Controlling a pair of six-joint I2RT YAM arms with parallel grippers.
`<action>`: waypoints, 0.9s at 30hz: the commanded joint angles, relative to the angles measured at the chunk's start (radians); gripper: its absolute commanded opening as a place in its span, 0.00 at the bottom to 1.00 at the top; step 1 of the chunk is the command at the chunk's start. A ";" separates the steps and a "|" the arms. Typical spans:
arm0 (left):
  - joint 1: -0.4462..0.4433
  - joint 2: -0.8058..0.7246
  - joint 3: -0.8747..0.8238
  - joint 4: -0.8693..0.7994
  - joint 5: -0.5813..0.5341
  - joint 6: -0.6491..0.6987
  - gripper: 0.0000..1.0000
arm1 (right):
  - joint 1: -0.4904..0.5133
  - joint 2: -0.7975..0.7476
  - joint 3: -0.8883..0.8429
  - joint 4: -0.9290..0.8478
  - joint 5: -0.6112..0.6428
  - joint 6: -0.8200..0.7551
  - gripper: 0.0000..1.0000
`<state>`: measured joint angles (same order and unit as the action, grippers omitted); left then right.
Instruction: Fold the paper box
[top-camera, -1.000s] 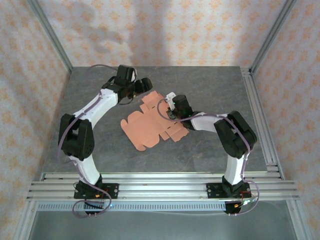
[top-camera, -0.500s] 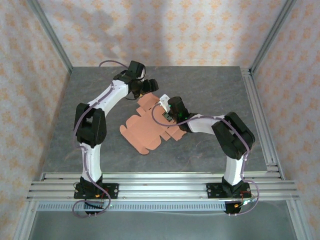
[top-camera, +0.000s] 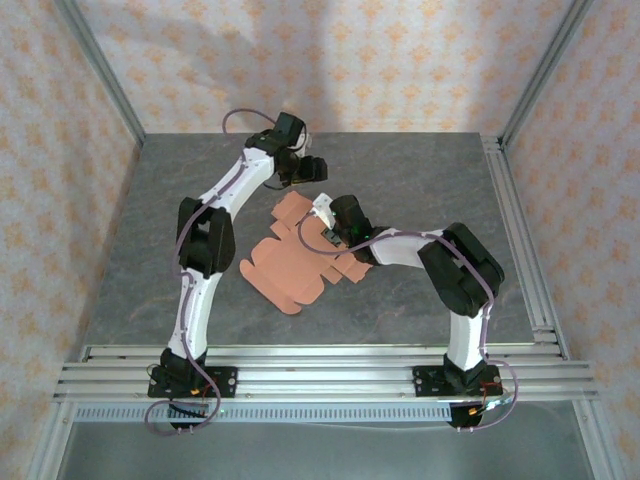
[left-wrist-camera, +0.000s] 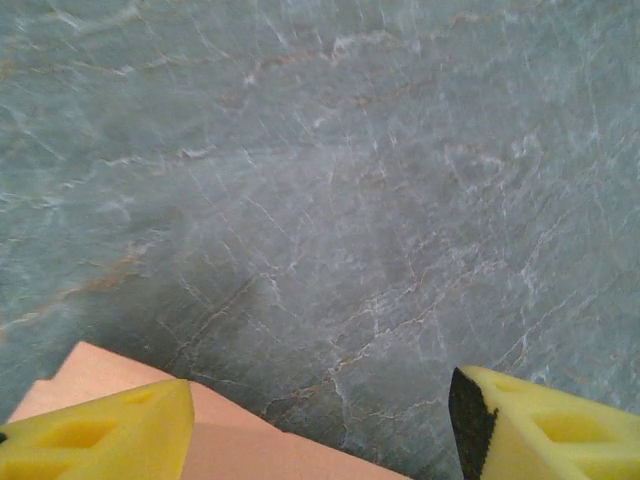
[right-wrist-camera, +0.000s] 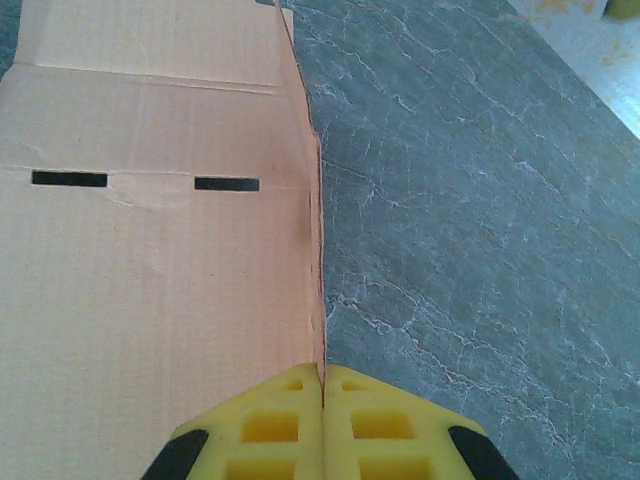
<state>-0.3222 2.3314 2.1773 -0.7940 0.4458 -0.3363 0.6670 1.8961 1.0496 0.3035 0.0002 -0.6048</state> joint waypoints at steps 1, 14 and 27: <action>-0.008 0.041 0.053 -0.115 0.072 0.054 0.67 | 0.008 0.013 0.036 -0.014 0.014 -0.006 0.00; -0.029 0.032 0.036 -0.135 0.142 0.014 0.60 | 0.003 0.031 0.070 -0.017 0.062 0.086 0.00; -0.047 0.023 0.026 -0.113 0.174 -0.122 0.55 | -0.028 0.035 0.121 -0.093 0.026 0.207 0.00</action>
<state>-0.3470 2.3833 2.1967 -0.8803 0.5667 -0.4042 0.6571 1.9129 1.1198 0.2375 0.0273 -0.4622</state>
